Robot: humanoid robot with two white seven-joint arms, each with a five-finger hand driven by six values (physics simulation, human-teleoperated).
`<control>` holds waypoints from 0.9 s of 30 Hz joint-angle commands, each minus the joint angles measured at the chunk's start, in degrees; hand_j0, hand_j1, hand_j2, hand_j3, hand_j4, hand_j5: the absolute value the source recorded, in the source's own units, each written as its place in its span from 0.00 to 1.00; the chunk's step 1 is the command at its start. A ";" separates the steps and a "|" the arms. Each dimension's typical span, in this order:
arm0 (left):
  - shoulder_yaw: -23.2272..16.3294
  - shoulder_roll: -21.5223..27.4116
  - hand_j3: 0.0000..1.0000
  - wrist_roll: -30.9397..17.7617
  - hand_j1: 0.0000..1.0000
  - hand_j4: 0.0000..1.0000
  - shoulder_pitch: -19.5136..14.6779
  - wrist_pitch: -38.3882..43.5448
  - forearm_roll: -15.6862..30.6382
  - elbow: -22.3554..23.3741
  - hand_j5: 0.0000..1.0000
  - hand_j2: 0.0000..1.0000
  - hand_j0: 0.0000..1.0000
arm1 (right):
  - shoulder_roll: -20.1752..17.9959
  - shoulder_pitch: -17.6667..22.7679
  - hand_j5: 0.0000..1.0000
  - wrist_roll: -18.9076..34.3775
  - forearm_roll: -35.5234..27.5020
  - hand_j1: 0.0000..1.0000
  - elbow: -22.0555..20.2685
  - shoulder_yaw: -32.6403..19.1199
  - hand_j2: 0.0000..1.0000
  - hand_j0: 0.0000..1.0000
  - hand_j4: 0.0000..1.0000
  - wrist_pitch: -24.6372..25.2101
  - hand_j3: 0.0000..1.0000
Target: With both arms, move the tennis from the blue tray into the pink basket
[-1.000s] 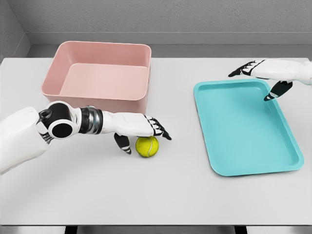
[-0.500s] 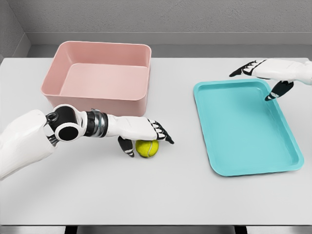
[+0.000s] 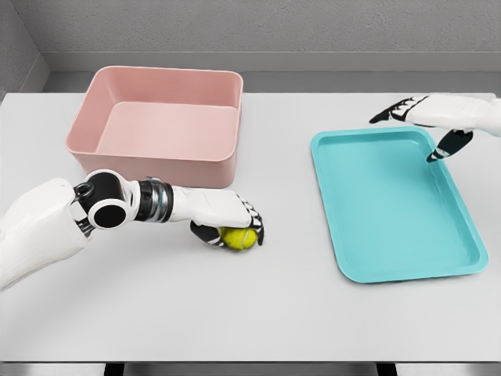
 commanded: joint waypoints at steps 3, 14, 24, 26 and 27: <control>0.05 0.06 0.45 0.03 0.45 0.45 0.00 0.04 0.24 -0.02 0.45 0.45 0.45 | -0.09 0.00 1.00 -0.08 -0.33 1.00 -0.02 -0.06 1.00 1.00 1.00 0.15 1.00; 1.28 2.26 0.45 0.03 0.45 0.45 -3.08 -0.22 3.84 -3.80 0.45 0.45 0.45 | -0.09 -0.09 1.00 0.01 -0.33 1.00 -0.02 -0.06 1.00 1.00 1.00 0.15 1.00; 1.28 4.37 0.45 0.03 0.45 0.45 -11.69 -0.49 10.69 -0.72 0.45 0.45 0.45 | -0.18 -0.09 1.00 -0.08 -0.33 1.00 -0.11 -0.06 1.00 1.00 1.00 0.15 1.00; 1.28 4.37 0.45 0.03 0.45 0.45 -13.09 -0.49 10.87 1.56 0.45 0.45 0.45 | -0.18 -0.17 1.00 -0.08 -0.33 1.00 -0.11 -0.06 1.00 1.00 1.00 0.15 1.00; 1.28 4.02 0.45 0.03 0.45 0.45 -13.89 -0.66 10.96 3.23 0.45 0.45 0.45 | -0.18 -0.17 1.00 -0.08 -0.33 1.00 -0.11 -0.06 1.00 1.00 1.00 0.15 1.00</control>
